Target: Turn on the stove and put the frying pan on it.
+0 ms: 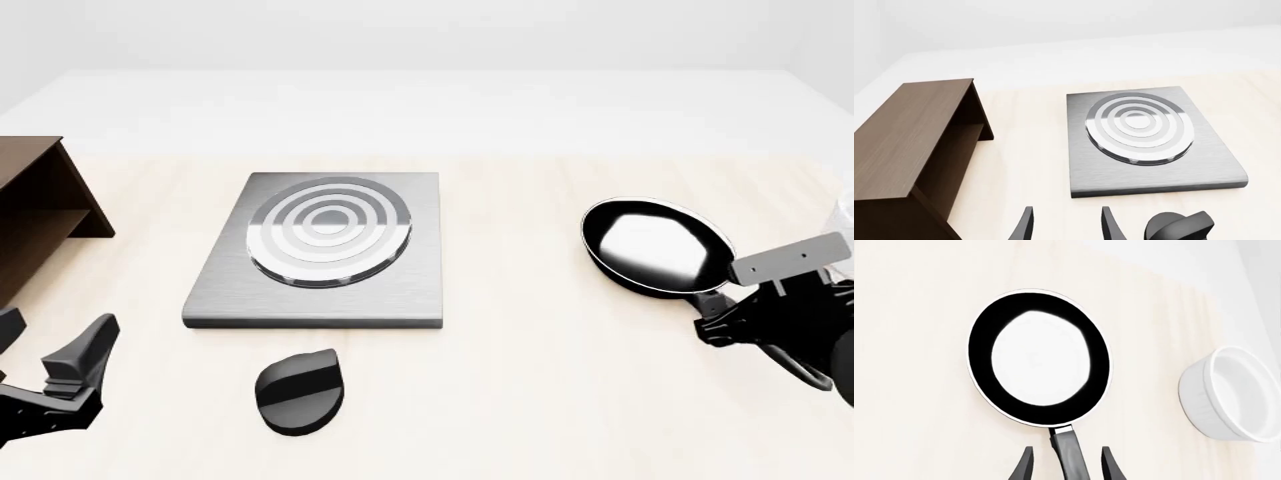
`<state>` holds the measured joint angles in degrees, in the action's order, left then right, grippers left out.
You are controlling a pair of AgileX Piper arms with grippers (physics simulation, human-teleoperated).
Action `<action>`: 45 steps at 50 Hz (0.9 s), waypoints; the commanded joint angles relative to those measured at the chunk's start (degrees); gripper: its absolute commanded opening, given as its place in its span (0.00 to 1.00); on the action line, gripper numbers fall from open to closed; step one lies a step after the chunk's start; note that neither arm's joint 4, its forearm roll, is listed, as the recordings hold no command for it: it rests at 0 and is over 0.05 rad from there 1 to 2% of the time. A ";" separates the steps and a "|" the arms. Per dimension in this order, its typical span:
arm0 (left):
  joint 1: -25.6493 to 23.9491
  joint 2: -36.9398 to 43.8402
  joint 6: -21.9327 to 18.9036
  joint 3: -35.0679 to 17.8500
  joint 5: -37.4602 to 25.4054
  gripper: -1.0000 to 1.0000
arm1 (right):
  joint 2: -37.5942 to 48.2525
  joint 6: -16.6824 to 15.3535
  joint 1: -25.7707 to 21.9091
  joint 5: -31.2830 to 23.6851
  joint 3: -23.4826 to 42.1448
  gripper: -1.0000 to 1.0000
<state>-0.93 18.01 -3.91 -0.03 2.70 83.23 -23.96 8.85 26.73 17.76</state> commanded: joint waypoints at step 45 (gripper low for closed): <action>0.53 -1.61 0.09 0.02 -1.78 1.00 | 10.49 -5.73 3.11 13.00 -4.50 0.00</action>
<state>-0.47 17.12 -3.91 -0.01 1.71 95.64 -29.89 12.87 39.69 13.79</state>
